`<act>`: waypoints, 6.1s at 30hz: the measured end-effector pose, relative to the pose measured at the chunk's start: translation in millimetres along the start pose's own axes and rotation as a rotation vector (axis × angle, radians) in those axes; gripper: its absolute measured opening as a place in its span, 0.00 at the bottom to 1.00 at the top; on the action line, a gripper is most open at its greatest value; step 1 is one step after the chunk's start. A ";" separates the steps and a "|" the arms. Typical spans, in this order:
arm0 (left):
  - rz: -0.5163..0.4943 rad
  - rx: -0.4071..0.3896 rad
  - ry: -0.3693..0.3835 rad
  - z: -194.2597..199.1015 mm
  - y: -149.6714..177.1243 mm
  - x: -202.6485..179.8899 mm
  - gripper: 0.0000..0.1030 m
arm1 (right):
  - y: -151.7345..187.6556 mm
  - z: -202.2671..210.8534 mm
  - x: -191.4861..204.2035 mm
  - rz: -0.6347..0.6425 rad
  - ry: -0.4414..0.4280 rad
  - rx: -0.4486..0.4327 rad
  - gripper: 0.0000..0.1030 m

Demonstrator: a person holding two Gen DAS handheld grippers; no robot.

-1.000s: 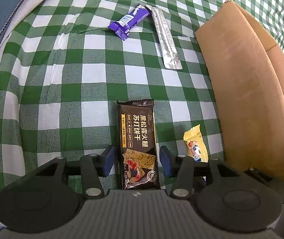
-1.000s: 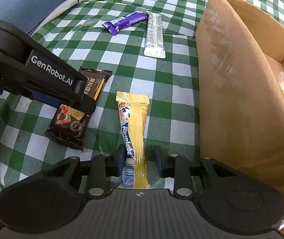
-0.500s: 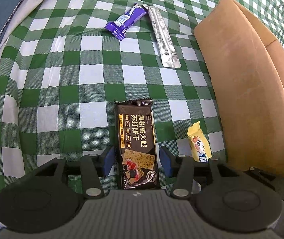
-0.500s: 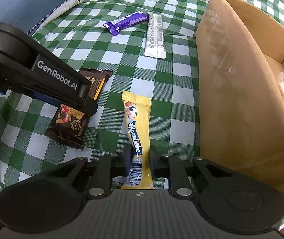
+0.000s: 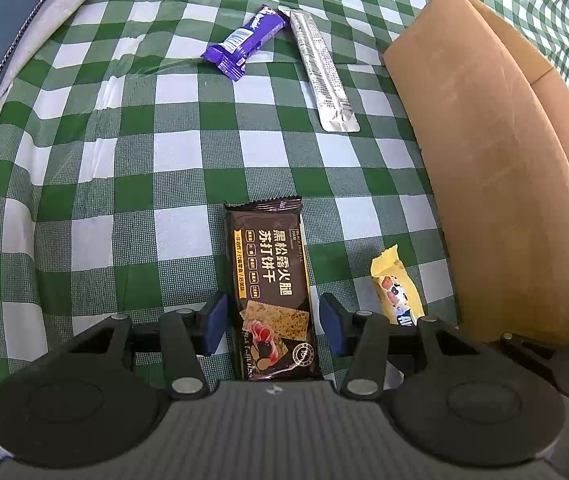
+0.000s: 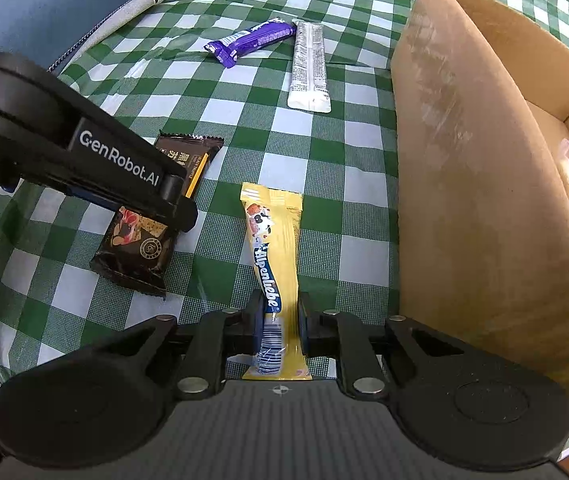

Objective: Organize snacks
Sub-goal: 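Close the left tool on the chocolate cracker pack while the right tool grasps the yellow bar, then lift both snacks and carry them over the cardboard box, then open both tools to drop the cracker pack and yellow bar into the box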

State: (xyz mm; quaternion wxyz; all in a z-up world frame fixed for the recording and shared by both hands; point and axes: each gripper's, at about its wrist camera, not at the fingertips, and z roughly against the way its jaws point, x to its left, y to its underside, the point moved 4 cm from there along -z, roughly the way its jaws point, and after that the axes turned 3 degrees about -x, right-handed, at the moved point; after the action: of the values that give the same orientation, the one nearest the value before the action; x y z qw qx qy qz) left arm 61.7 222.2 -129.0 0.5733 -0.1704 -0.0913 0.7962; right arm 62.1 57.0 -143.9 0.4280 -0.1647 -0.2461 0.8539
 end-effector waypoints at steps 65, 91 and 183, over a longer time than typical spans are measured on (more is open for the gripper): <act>-0.169 -0.040 -0.088 -13.4 -2.7 -23.1 0.42 | 9.3 5.3 -5.5 0.034 0.016 -0.012 0.16; 0.129 -0.308 0.101 60.5 -23.6 -5.2 0.36 | -34.1 134.9 -44.2 0.074 -0.021 -0.463 0.15; -0.156 -0.712 0.267 92.2 -22.7 -108.0 0.38 | -37.6 140.0 -165.4 -0.137 0.418 -0.679 0.68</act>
State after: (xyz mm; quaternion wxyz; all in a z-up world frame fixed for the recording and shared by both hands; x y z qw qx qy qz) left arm 77.8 132.2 -17.9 0.5440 -0.4533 -0.2992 0.6396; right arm 113.5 -97.1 4.4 0.4460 -0.4501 -0.4322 0.6416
